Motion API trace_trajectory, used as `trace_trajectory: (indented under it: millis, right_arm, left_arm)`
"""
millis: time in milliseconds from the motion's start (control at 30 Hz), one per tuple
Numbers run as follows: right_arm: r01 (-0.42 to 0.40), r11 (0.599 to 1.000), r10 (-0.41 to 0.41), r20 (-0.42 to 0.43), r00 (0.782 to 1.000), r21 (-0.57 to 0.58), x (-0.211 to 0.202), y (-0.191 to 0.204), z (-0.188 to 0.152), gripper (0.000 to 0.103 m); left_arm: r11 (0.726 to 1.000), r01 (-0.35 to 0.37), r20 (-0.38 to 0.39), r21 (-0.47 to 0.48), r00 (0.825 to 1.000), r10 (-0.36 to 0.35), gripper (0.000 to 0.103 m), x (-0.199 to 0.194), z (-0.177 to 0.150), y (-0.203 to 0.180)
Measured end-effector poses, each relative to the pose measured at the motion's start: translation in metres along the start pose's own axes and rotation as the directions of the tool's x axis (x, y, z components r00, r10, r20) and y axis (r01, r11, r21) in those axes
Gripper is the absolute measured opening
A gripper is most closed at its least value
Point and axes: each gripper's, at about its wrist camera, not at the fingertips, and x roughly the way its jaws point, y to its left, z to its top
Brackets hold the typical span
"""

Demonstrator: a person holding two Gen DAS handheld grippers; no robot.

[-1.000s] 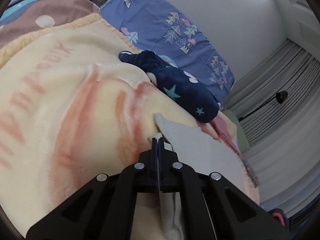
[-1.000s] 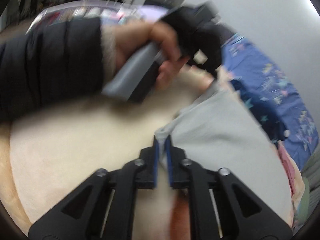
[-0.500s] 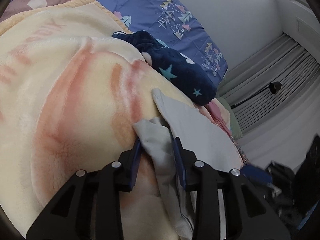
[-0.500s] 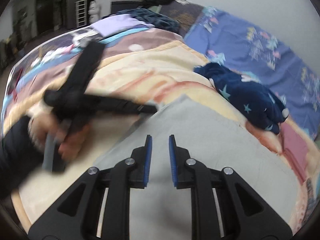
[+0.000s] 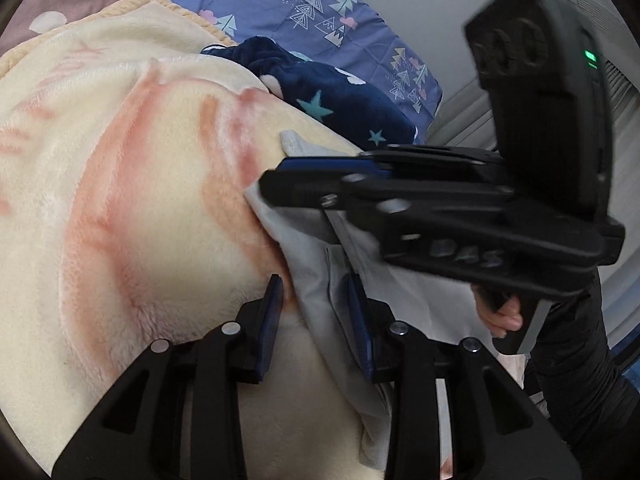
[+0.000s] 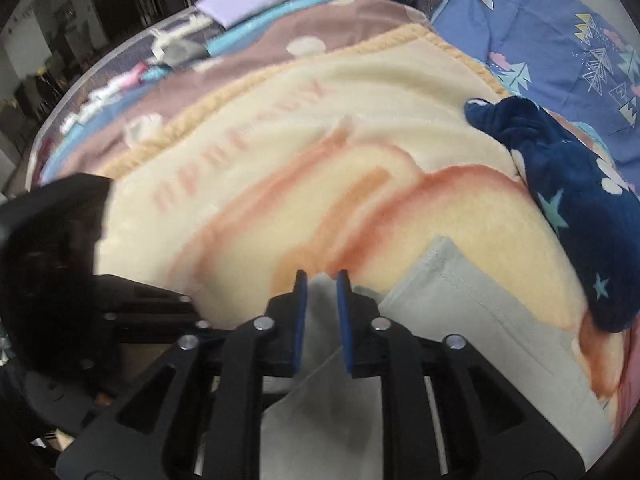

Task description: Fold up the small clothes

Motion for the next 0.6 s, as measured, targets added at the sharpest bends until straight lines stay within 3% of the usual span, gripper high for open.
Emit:
trace_trajectory:
  millis: [33, 100, 133, 233, 267, 300, 433, 600]
  right_arm:
    - [0.008, 1.0, -0.008, -0.021, 1.0, 0.004, 0.008, -0.001, 0.001, 0.002]
    - [0.02, 0.999, -0.02, -0.003, 1.0, 0.036, 0.013, -0.006, 0.003, 0.001]
    - [0.019, 0.997, -0.022, 0.043, 0.999, 0.075, 0.01, -0.011, 0.005, 0.0]
    - [0.035, 0.981, -0.055, 0.098, 0.994, 0.19, 0.008, -0.031, 0.006, 0.0]
    - [-0.015, 0.978, -0.005, 0.097, 0.995, 0.206, 0.01, -0.035, 0.005, 0.0]
    - [-0.051, 0.976, 0.03, 0.105, 0.994, 0.211, 0.009, -0.035, 0.003, 0.0]
    - [-0.033, 0.979, -0.007, 0.195, 0.981, 0.2, -0.034, -0.029, -0.019, 0.003]
    - [0.126, 0.992, -0.117, 0.287, 0.951, -0.014, -0.101, 0.028, -0.096, 0.008]
  left_arm:
    - [1.0, -0.005, -0.003, 0.004, 1.0, 0.005, 0.021, 0.0, -0.001, 0.0]
    - [1.0, -0.019, -0.035, 0.018, 0.999, 0.02, 0.004, 0.004, -0.003, -0.002]
    - [0.998, -0.045, -0.041, 0.047, 0.998, 0.047, 0.002, 0.004, -0.005, -0.005]
    - [0.978, -0.117, -0.061, 0.17, 0.99, 0.129, 0.002, 0.005, -0.011, -0.022]
    - [0.974, -0.129, -0.063, 0.187, 0.988, 0.143, 0.002, 0.006, -0.012, -0.023]
    - [0.976, -0.123, -0.065, 0.18, 0.988, 0.137, 0.002, 0.005, -0.011, -0.022]
    - [0.996, -0.044, -0.069, 0.077, 0.996, 0.049, 0.006, 0.001, -0.005, -0.002]
    - [1.0, 0.014, -0.033, -0.009, 0.999, -0.015, 0.01, -0.005, -0.001, 0.011]
